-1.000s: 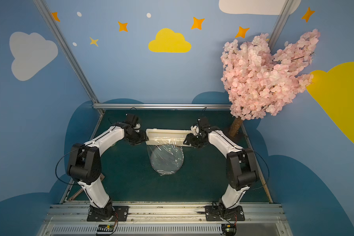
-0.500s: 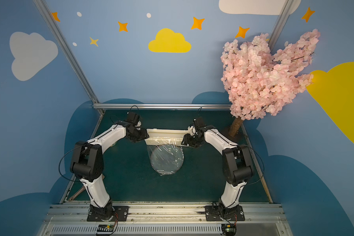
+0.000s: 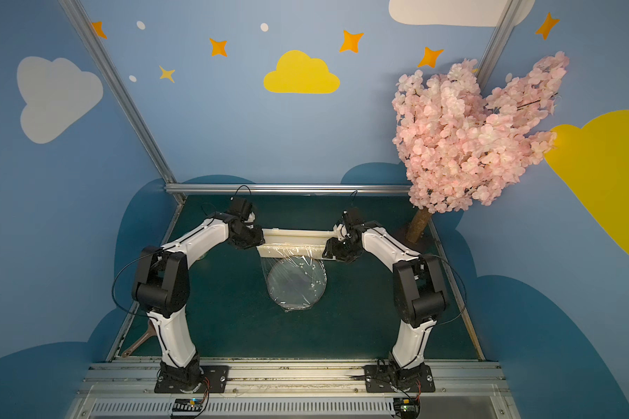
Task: Wrap the plate with plastic wrap
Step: Move the plastic wrap cutting box to the center of the board.
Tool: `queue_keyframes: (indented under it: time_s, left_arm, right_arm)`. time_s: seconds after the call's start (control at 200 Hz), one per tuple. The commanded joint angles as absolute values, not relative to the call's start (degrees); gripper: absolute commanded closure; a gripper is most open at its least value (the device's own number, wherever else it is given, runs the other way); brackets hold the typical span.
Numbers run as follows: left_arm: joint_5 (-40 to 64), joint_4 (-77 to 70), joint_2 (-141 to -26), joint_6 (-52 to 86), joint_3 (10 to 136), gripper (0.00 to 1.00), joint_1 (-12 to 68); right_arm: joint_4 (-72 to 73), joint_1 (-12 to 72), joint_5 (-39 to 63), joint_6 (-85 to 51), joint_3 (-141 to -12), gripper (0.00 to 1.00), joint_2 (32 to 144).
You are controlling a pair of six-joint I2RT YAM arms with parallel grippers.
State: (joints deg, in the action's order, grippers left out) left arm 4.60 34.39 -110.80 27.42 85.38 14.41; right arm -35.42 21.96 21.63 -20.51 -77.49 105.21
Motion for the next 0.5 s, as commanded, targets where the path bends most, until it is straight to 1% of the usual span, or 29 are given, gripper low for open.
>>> queue_keyframes:
  time_s: [0.0,0.225,0.495]
  left_arm:
    - [4.1,36.8,-112.2,27.6,86.2,0.67,14.2]
    - [6.2,35.9,-115.8,29.4,90.5,0.67,13.9]
    - [7.5,38.2,-124.3,29.1,102.8,0.67,12.8]
  right_arm:
    - [-36.7,21.7,21.1,-19.5,-80.0,0.4,106.9]
    - [-36.4,20.6,22.0,-19.8,-86.3,0.41,112.2]
    - [-38.2,20.2,23.0,-20.6,-99.8,0.41,122.0]
